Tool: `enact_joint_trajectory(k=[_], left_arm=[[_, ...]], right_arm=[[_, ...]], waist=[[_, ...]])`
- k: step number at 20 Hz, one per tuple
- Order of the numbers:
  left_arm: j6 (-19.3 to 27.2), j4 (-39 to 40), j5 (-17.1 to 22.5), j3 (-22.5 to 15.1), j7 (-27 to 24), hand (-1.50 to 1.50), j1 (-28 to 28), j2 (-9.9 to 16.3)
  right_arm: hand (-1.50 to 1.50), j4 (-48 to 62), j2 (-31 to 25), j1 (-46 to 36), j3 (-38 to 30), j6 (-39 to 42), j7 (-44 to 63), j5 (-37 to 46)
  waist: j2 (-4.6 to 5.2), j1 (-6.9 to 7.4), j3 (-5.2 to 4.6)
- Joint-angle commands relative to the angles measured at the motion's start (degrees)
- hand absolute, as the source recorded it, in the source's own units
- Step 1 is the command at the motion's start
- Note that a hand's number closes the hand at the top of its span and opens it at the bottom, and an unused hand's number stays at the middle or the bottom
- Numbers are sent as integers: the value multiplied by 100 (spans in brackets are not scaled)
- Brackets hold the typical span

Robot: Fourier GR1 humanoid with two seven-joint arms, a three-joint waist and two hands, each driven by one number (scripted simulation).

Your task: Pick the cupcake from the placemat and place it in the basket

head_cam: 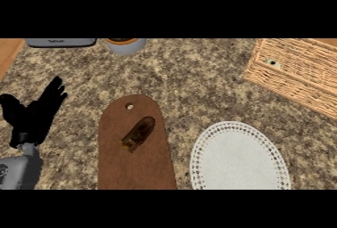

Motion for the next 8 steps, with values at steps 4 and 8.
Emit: enact_joint_trajectory(k=[4,8], left_arm=[[-54,168,-55,83,-249,0,34,22],[-2,-26,-20,71,-26,0,33,-16]], right_arm=[[-150,-716,-512,1579,-714,1719,-99,-1207],[-150,-392,-1082,2472,-1425,2883,-575,-1863]], waist=[[8,8,-1],[10,-28,7]])
